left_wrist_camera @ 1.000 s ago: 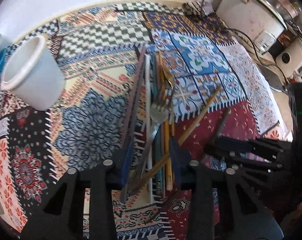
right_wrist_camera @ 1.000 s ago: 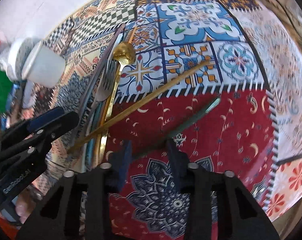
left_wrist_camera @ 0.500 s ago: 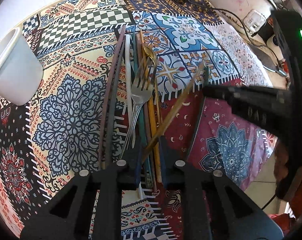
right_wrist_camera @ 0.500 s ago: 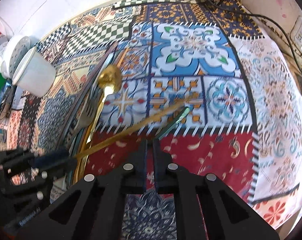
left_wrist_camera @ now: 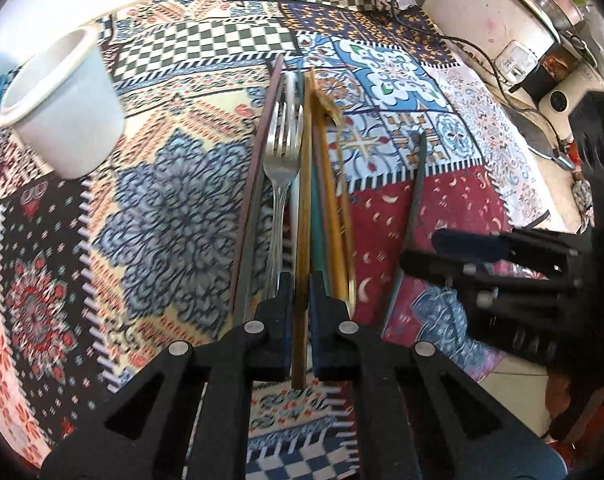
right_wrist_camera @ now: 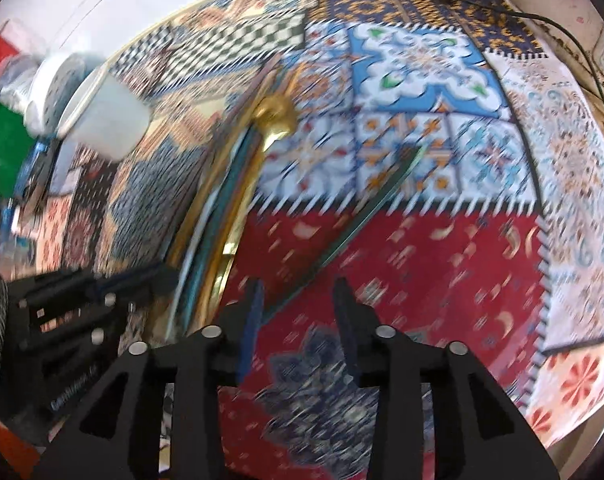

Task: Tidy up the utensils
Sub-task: 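Grasp a gold spoon with the left tool while the right tool grasps a dark green chopstick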

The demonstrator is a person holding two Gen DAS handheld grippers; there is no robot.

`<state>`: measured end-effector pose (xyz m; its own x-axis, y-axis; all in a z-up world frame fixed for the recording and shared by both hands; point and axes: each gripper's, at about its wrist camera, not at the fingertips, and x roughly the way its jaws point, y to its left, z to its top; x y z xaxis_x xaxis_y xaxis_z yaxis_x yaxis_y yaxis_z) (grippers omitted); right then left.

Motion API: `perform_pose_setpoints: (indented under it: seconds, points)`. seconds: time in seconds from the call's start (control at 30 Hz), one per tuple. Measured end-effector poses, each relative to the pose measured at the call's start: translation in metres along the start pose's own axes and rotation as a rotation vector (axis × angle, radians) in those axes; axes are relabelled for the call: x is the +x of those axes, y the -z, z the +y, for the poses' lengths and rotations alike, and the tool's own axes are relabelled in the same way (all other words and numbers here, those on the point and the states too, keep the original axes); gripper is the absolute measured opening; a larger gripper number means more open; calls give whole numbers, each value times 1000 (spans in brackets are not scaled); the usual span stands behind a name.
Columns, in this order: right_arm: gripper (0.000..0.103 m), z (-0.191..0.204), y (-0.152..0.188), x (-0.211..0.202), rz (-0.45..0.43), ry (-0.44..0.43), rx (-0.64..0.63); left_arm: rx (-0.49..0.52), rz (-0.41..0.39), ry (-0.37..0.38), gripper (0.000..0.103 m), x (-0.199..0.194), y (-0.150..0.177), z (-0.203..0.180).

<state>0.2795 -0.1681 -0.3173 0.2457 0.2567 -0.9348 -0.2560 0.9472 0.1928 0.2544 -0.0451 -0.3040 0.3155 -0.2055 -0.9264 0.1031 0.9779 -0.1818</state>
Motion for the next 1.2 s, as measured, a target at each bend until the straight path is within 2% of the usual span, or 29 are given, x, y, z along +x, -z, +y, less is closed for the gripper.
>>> perform_pose_setpoints:
  seconds: [0.2,0.3,0.4,0.43,0.53,0.63,0.8,0.97,1.1,1.2]
  points:
    - [37,29,18,11,2,42,-62,-19,25,-25,6,0,16,6]
    - [36,36,23,13,-22,90,-126,-30,55,0,5,4,19,5]
    - [27,39,26,13,-29,119,-184,-27,86,29,5,9,17,1]
    - [20,36,26,13,-29,125,-192,-19,95,35,5,10,15,-2]
    - [10,21,23,9,-24,130,-184,-5,108,58,6,13,9,-9]
    - [7,0,20,5,-30,155,-163,-2,112,62,6,17,-1,-13]
    - [7,-37,4,-3,-38,207,-95,-44,119,84,6,26,-22,-8]
    - [10,-65,-16,-5,-27,158,-14,-104,124,88,6,36,-47,2]
    - [11,-72,-30,-4,-27,130,7,-108,123,65,6,38,-65,-1]
    - [11,-73,-35,-3,-28,109,10,-97,105,84,7,36,-78,-10]
